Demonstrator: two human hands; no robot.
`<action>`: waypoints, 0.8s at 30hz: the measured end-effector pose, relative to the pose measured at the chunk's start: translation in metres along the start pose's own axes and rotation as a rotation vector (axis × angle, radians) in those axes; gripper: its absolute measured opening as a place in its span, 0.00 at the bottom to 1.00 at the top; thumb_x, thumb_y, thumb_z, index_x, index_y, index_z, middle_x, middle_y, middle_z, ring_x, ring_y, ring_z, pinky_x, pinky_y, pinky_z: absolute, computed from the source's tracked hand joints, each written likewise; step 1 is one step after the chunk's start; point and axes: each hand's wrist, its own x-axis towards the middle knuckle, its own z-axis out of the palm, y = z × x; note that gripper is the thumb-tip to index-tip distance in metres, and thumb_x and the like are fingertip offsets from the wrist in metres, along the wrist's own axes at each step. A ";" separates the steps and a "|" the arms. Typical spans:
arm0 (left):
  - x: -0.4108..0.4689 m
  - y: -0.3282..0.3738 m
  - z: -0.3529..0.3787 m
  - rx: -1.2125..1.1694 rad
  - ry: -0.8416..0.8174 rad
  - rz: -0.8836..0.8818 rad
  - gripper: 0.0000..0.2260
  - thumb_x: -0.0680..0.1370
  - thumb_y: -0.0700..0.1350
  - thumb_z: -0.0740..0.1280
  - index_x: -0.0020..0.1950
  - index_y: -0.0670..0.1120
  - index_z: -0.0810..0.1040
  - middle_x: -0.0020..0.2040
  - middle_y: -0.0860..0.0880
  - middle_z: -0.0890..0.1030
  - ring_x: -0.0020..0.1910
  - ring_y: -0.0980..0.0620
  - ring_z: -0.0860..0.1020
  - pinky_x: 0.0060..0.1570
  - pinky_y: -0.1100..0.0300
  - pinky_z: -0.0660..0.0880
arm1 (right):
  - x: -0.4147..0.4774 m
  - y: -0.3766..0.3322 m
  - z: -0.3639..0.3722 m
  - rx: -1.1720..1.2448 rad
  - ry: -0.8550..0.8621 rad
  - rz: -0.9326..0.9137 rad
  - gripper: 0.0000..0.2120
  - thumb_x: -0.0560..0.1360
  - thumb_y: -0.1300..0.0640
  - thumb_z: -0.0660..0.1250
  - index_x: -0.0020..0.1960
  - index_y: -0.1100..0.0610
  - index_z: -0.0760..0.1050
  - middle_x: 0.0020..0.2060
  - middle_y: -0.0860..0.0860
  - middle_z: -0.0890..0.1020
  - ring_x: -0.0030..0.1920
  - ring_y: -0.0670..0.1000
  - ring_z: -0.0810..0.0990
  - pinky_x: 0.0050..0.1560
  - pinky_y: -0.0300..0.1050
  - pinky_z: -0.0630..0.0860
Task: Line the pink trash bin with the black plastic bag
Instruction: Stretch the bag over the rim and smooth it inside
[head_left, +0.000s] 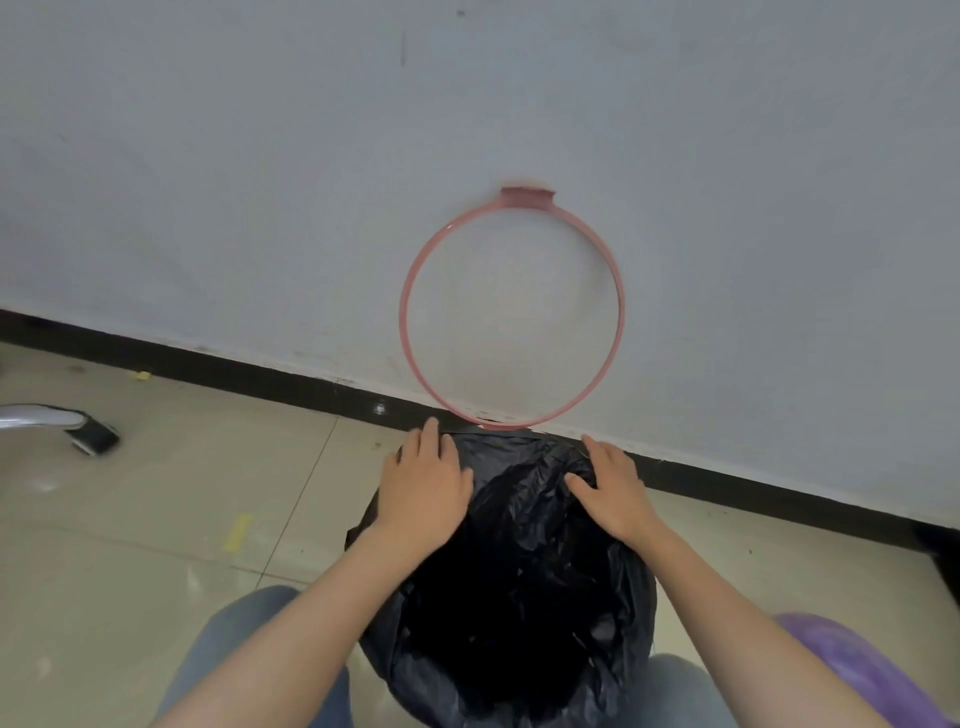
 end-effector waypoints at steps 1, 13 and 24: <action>-0.003 0.003 0.006 0.053 -0.131 -0.012 0.26 0.79 0.53 0.54 0.72 0.40 0.55 0.75 0.39 0.57 0.71 0.40 0.59 0.64 0.45 0.66 | -0.005 0.001 0.000 -0.049 0.065 -0.054 0.26 0.78 0.50 0.59 0.73 0.55 0.56 0.73 0.56 0.61 0.73 0.57 0.57 0.71 0.53 0.58; 0.031 -0.013 0.012 -0.384 -0.240 -0.391 0.29 0.77 0.62 0.45 0.57 0.42 0.74 0.59 0.39 0.78 0.57 0.41 0.76 0.51 0.51 0.69 | 0.003 -0.005 0.004 -0.100 -0.185 0.009 0.32 0.77 0.50 0.58 0.74 0.50 0.45 0.72 0.58 0.60 0.69 0.62 0.62 0.66 0.56 0.65; -0.070 -0.049 0.003 -0.422 -0.136 -0.337 0.30 0.77 0.58 0.57 0.74 0.48 0.51 0.76 0.45 0.55 0.74 0.42 0.53 0.70 0.45 0.58 | -0.077 0.021 0.001 -0.540 -0.044 -0.522 0.23 0.77 0.43 0.55 0.69 0.51 0.64 0.75 0.53 0.59 0.76 0.55 0.45 0.74 0.60 0.47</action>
